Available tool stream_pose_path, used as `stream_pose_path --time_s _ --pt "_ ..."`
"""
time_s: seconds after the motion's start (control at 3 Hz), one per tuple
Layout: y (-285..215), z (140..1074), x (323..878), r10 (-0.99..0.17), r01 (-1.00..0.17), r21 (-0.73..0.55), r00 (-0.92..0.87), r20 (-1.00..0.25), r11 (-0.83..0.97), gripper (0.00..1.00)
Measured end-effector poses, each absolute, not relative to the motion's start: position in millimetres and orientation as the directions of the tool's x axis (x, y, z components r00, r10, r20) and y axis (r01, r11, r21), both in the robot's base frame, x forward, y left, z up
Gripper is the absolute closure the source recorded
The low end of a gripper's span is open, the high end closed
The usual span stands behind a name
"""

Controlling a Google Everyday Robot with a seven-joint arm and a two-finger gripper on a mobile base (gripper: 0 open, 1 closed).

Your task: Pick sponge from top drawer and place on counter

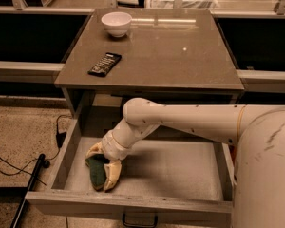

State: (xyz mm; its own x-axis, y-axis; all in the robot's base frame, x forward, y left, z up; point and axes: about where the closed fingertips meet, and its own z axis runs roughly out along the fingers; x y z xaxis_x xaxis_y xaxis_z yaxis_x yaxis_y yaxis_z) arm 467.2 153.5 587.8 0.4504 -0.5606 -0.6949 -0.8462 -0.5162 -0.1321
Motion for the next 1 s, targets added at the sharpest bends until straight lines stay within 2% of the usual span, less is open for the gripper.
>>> stream_pose_path --time_s 0.33,0.67,1.0 --pt "137 626 479 -0.530 -0.867 -0.159 0.424 -0.735 -0.473 0.83" --pt "85 686 506 -0.510 -0.913 -0.185 0.361 -0.780 -0.364 1.00" --pt "15 761 539 -0.511 -0.933 -0.241 0.350 -0.785 -0.268 1.00"
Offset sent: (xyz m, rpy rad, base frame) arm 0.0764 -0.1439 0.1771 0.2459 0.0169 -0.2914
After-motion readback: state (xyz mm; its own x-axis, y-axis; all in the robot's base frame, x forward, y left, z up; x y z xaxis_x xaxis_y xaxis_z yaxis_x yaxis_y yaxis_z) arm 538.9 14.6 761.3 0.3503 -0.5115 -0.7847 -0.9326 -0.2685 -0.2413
